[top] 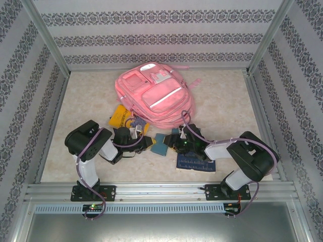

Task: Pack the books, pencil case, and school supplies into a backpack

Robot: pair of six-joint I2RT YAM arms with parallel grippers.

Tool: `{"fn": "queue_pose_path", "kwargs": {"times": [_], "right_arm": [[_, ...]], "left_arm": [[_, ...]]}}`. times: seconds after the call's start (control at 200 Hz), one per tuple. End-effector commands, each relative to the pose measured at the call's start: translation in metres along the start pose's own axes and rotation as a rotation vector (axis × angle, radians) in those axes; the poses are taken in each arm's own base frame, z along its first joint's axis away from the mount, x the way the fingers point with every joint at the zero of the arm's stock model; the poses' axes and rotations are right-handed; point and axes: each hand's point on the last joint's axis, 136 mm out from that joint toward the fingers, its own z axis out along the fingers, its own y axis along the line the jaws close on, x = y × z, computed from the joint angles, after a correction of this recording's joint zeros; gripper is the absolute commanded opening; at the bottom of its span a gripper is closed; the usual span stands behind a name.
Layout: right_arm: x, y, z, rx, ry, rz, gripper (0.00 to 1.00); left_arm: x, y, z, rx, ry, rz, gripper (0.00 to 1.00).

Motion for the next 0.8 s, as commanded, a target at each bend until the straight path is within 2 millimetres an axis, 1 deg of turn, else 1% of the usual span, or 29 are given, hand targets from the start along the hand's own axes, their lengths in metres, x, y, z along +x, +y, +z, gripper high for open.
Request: {"fn": "queue_pose_path", "kwargs": {"times": [0.0, 0.04, 0.125, 0.245, 0.325, 0.45, 0.645, 0.704, 0.794], "right_arm": [[0.003, 0.016, -0.006, -0.069, 0.017, -0.053, 0.54], [0.002, 0.014, -0.009, -0.064, 0.009, -0.056, 0.56], [-0.001, 0.01, -0.015, -0.042, -0.01, -0.07, 0.62], [-0.004, 0.004, -0.025, 0.013, -0.037, -0.105, 0.69], [-0.006, 0.006, -0.031, 0.015, -0.053, -0.124, 0.72], [-0.01, 0.013, -0.037, -0.009, -0.068, -0.131, 0.75], [-0.018, 0.023, -0.045, -0.045, -0.091, -0.119, 0.79], [-0.019, 0.03, -0.046, -0.077, -0.097, -0.122, 0.8], [-0.018, 0.05, -0.049, -0.159, -0.086, -0.129, 0.79]], "left_arm": [[0.018, 0.007, 0.002, 0.038, 0.055, -0.101, 0.0], [0.019, 0.008, 0.003, 0.036, 0.06, -0.11, 0.0], [0.018, 0.003, 0.0, 0.044, 0.051, -0.099, 0.0], [0.015, -0.013, -0.003, 0.081, 0.041, -0.092, 0.0], [0.012, -0.025, -0.006, 0.104, 0.035, -0.088, 0.0], [0.011, -0.037, -0.01, 0.11, 0.026, -0.08, 0.0], [0.008, -0.062, -0.019, 0.103, 0.011, -0.026, 0.0], [0.008, -0.068, -0.022, 0.096, 0.005, -0.006, 0.0], [0.007, -0.076, -0.026, 0.089, -0.002, 0.019, 0.0]]}}
